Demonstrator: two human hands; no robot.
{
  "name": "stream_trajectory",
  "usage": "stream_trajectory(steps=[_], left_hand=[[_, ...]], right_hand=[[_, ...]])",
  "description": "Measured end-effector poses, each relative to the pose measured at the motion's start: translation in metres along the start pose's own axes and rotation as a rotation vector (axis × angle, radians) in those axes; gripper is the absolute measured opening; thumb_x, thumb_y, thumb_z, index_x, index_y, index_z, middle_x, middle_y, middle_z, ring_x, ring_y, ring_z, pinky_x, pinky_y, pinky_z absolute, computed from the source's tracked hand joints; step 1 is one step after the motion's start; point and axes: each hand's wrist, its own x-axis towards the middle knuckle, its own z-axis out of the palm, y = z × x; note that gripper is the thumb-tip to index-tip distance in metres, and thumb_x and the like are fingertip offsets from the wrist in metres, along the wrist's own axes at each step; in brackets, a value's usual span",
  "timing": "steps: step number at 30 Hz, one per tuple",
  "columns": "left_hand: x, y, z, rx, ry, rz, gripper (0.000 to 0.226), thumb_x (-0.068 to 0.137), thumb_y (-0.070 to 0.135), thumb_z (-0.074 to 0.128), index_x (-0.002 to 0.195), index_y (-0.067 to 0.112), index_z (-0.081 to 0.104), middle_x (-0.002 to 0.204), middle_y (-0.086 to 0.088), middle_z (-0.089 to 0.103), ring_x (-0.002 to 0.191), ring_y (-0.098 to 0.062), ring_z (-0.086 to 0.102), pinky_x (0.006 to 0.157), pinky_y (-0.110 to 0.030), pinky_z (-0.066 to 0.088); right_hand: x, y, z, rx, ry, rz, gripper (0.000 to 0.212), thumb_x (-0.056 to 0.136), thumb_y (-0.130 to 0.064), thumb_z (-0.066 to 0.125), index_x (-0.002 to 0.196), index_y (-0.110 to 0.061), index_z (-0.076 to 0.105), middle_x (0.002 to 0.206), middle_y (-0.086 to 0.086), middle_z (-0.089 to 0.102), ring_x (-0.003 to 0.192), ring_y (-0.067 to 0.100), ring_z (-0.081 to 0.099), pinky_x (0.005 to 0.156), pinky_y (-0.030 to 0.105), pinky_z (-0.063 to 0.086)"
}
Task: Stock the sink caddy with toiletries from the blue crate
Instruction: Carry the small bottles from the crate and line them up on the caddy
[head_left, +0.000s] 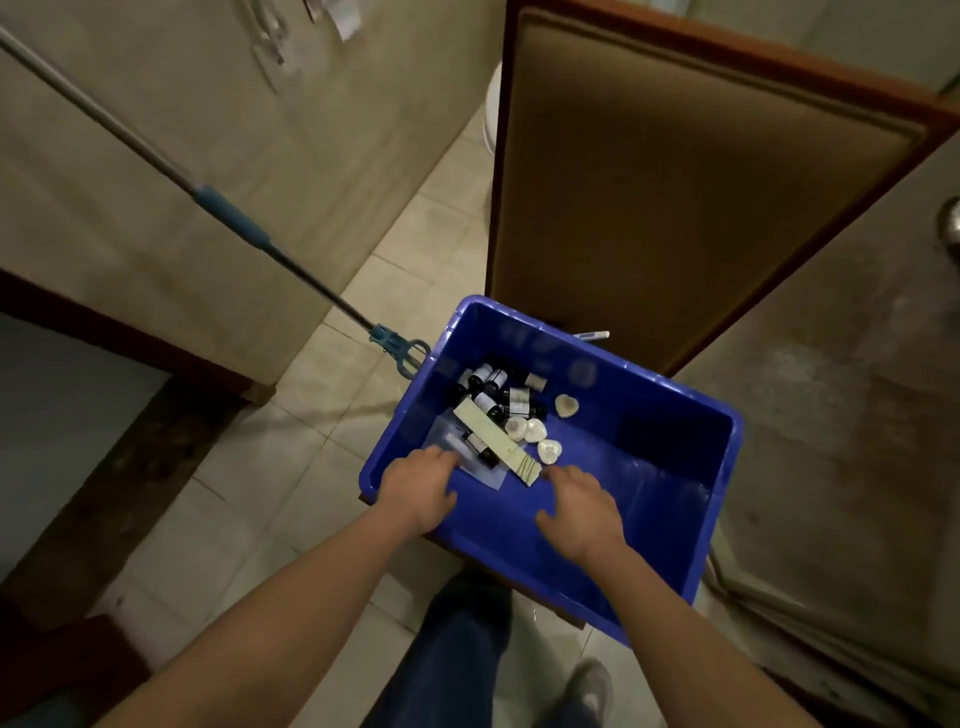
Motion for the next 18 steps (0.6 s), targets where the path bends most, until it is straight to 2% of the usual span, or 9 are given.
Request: stream_trajectory(steps=[4,11,18], left_hand=[[0.03,-0.011,0.014,-0.008,-0.089,0.017,0.045,0.093,0.032,0.055,0.136,0.023,0.046,0.136,0.0,0.049,0.116,-0.021,0.051,0.087,-0.037,0.05],[0.073,-0.019,0.035,-0.029,-0.142,0.036,0.046,0.093,0.03,0.055,0.137,0.022,0.043,0.139,0.0,0.044,0.119,-0.021,0.049,0.087,-0.035,0.048],[0.113,-0.022,0.05,-0.04,-0.182,0.032,0.057,0.092,0.026,0.058,0.144,0.021,0.036,0.148,-0.001,0.036,0.132,-0.022,0.039,0.099,-0.038,0.044]], right_hand=[[0.027,0.0,0.016,0.057,-0.04,0.062,0.051,0.09,-0.027,0.055,0.139,-0.018,0.044,0.135,0.005,0.049,0.123,0.025,0.045,0.099,0.037,0.041],[0.073,0.002,0.034,0.125,-0.064,0.133,0.045,0.09,-0.025,0.056,0.134,-0.016,0.048,0.131,0.006,0.051,0.12,0.026,0.047,0.095,0.037,0.043],[0.113,0.006,0.052,0.147,-0.09,0.148,0.047,0.091,-0.025,0.056,0.137,-0.017,0.046,0.134,0.005,0.05,0.122,0.027,0.047,0.092,0.037,0.044]])
